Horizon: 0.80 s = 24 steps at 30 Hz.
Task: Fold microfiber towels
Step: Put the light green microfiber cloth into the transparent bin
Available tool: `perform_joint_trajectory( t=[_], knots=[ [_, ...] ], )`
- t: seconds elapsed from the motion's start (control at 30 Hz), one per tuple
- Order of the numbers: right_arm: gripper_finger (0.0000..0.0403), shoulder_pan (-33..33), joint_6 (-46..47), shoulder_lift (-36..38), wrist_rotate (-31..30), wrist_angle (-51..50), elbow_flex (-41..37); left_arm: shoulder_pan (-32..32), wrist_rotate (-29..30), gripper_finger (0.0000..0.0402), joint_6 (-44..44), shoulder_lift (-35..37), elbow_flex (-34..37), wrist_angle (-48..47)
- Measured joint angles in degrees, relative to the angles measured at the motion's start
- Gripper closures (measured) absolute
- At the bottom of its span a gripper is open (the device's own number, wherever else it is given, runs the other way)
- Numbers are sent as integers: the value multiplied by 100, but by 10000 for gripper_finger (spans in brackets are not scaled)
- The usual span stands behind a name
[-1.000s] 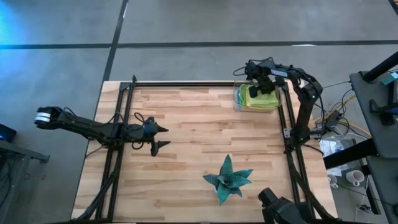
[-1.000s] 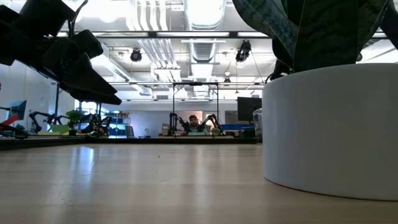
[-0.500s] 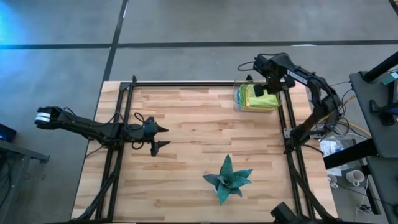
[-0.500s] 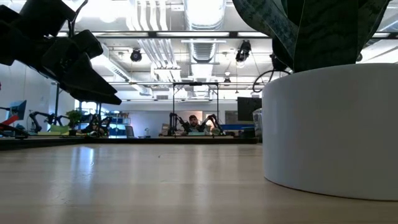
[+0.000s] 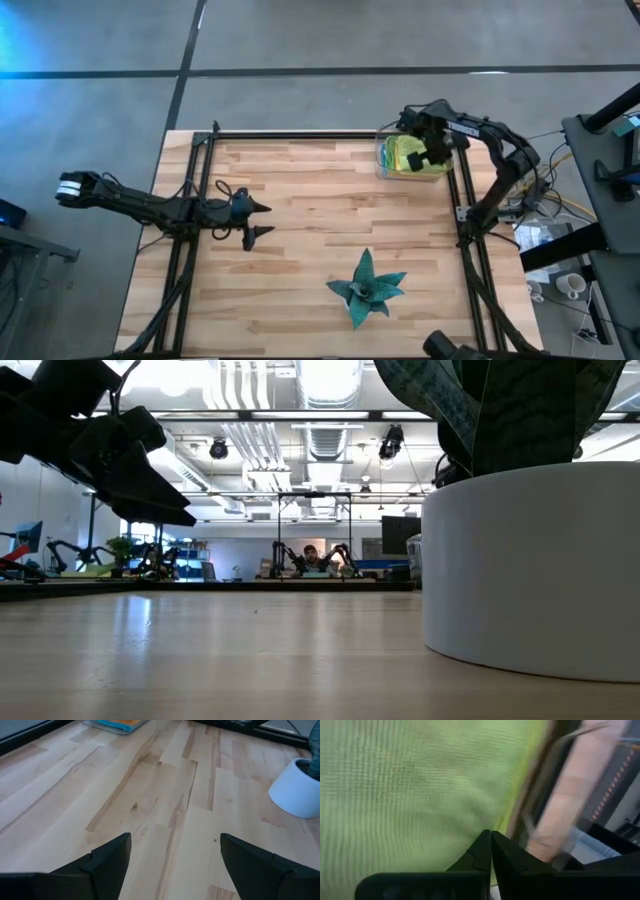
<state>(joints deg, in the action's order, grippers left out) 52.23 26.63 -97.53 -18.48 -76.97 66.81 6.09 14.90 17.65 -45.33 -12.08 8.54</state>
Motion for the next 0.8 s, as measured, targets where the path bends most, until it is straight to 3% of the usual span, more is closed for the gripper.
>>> perform_joint_trajectory(
  t=[0.3, 0.53, 0.8],
  knots=[
    [394, -11, -102, -202, 538, 553, -448, 0, 0, 112, 0, 5, -26, -1],
    [394, -155, 155, 419, 542, 79, 177, 0, 11, 112, -2, 5, -26, 2],
    [394, -456, 597, 784, 1845, 958, 378, 0, 37, 112, -26, 3, -24, 5]
  ],
)
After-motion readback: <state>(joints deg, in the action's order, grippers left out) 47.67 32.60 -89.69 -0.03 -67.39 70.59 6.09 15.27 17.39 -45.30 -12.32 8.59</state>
